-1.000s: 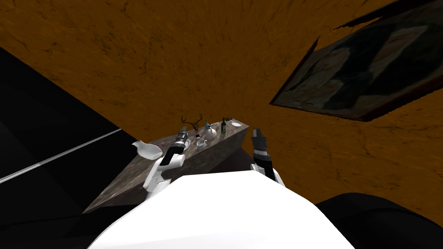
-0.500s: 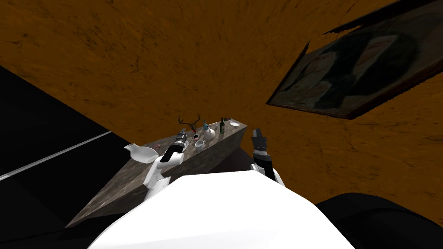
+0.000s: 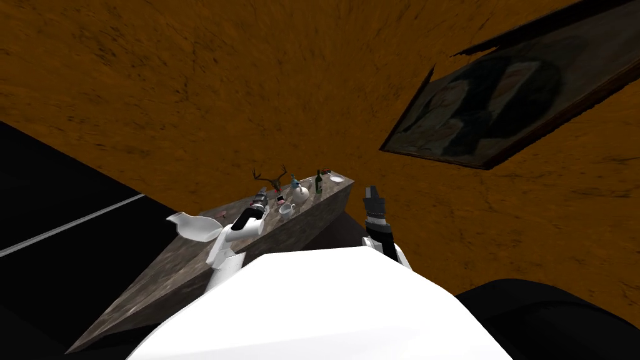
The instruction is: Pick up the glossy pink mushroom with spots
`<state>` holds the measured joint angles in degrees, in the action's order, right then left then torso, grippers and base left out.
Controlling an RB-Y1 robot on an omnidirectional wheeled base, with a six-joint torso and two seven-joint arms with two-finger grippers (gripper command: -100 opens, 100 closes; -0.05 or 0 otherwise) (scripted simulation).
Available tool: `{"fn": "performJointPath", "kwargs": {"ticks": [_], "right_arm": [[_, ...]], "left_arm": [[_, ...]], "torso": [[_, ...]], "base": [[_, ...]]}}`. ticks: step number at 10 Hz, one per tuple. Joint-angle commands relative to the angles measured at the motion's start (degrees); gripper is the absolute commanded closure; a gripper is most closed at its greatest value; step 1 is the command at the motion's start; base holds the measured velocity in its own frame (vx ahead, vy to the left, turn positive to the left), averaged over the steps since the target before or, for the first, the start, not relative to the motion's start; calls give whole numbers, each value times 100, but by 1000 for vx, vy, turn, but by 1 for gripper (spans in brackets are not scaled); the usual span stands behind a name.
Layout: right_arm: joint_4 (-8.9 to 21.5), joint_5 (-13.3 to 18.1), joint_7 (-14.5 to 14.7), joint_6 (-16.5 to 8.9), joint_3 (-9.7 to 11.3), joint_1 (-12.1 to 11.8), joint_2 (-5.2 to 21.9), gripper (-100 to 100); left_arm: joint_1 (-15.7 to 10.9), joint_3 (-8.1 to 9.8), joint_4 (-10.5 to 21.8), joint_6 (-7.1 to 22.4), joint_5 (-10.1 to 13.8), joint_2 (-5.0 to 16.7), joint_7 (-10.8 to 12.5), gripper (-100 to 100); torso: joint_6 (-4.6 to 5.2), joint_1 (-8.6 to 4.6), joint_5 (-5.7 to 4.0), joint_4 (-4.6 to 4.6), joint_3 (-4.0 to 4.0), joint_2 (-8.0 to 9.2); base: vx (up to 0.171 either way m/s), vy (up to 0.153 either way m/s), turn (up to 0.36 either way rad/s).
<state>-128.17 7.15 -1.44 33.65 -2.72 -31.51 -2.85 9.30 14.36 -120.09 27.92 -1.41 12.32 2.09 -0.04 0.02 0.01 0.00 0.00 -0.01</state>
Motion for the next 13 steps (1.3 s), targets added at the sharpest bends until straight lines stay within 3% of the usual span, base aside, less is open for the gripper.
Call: {"fn": "performJointPath", "kwargs": {"ticks": [1,9,13], "right_arm": [[0,0,0,0,0,0,0,0],[0,0,0,0,0,0,0,0],[0,0,0,0,0,1,0,0]], "left_arm": [[-127,106,128,286,15,34,42,-100],[-541,502,512,1611,98,163,205,-100],[-641,598,598,2154,116,191,245,-100]], "torso": [[0,0,0,0,0,0],[0,2,1,0,0,1],[3,1,0,0,-1,-1]], "base": [[-4,0,-122],[-6,6,-91],[-1,8,-65]]}}
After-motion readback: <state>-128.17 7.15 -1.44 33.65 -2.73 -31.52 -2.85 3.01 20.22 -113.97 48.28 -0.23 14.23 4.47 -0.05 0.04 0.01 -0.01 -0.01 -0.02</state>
